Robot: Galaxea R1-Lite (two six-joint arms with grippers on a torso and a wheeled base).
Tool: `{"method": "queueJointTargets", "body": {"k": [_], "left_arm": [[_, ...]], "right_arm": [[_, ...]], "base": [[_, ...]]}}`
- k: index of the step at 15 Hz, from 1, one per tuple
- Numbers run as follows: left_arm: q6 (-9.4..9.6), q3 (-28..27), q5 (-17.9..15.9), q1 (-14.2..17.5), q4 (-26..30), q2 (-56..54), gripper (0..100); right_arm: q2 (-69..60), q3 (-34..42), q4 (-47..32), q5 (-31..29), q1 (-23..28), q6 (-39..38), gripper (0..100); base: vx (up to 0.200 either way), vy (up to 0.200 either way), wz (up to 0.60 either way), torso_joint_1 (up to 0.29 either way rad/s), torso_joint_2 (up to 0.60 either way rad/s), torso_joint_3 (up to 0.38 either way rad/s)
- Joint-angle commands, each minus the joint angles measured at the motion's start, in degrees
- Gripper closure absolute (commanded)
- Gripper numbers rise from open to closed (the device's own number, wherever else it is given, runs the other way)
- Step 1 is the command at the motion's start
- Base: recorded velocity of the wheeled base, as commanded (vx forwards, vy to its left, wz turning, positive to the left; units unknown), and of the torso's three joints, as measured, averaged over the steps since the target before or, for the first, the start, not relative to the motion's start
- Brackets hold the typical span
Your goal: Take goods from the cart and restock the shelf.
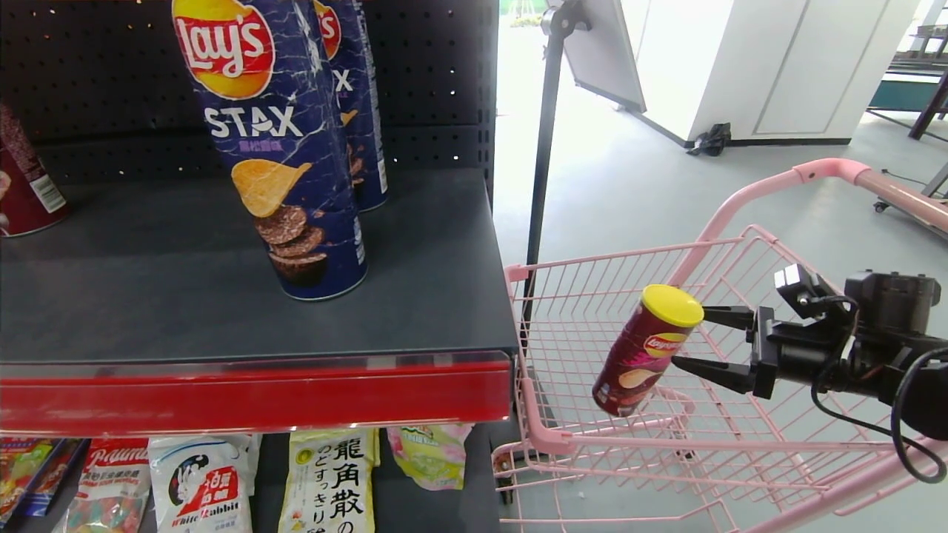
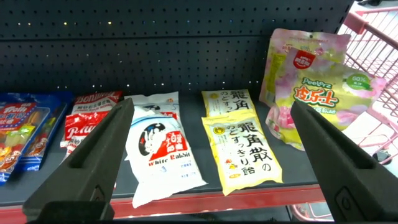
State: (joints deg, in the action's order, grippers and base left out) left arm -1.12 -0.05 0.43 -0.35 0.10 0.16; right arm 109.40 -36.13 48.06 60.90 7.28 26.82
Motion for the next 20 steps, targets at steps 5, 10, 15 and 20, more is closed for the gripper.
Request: {"method": "queueJointTargets", "body": {"k": [5,10,15,20], "left_arm": [[-0.02,0.0,0.0,0.0,0.0,0.0,0],[-0.02,0.0,0.0,0.0,0.0,0.0,0],[-0.02,0.0,0.0,0.0,0.0,0.0,0],[-0.02,0.0,0.0,0.0,0.0,0.0,0]], "right_arm": [[7.5,-5.4,0.1,0.1,-2.1,0.1,0],[9.8,-7.6,0.2,1.3,-8.0,0.3,0],[8.9,-9.0,0.4,1.2,-10.4,0.3,100],[1.3,-7.8,0.3,1.0,-11.6,-1.0,100]], "base": [[0.0,0.0,0.0,0.0,0.0,0.0],[0.0,0.0,0.0,0.0,0.0,0.0],[0.0,0.0,0.0,0.0,0.0,0.0],[0.0,0.0,0.0,0.0,0.0,0.0]]}}
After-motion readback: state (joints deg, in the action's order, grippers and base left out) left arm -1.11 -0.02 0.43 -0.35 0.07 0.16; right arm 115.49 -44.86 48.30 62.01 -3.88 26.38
